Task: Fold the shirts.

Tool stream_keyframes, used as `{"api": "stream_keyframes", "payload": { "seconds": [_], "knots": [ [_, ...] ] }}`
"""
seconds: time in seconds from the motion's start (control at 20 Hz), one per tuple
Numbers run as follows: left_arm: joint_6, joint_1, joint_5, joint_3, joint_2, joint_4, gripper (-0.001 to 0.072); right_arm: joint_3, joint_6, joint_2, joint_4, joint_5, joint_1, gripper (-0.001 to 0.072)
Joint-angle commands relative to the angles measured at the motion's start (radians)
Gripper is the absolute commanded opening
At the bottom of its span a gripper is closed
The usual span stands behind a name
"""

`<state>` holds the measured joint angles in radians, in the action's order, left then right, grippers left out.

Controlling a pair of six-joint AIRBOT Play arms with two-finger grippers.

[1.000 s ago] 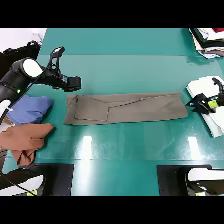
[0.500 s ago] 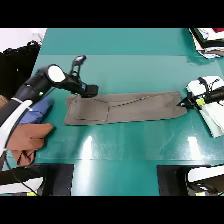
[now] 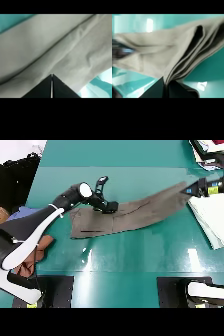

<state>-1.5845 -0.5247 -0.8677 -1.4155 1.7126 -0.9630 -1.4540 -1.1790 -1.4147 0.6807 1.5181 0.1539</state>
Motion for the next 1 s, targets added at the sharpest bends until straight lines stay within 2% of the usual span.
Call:
{"api": "stream_keyframes", "payload": {
  "seconds": [0.0,0.3,0.5,0.55,0.7,0.95],
  "knots": [
    [0.014,-0.055,0.043,-0.047,0.073,0.055,0.0029,-0.087,-0.029,0.075,-0.061,-0.021,-0.137,0.0013],
    [0.013,-0.108,0.071,-0.130,0.141,0.058,0.0029,-0.186,-0.037,0.075,-0.059,-0.124,-0.393,0.0013],
    [0.014,-0.098,0.075,-0.135,0.139,0.040,0.0030,-0.184,-0.035,0.075,-0.057,-0.170,-0.474,0.0013],
    [0.014,-0.084,0.037,-0.156,0.137,0.030,0.0029,-0.184,-0.035,0.075,-0.056,-0.183,-0.486,0.0013],
    [0.014,0.000,-0.063,-0.193,0.077,-0.052,0.0029,-0.183,-0.035,0.075,-0.050,-0.205,-0.526,0.0013],
    [0.014,0.243,-0.142,-0.193,-0.175,-0.224,0.0029,-0.184,-0.035,-0.001,-0.053,-0.283,-0.680,0.0014]
  ]
}}
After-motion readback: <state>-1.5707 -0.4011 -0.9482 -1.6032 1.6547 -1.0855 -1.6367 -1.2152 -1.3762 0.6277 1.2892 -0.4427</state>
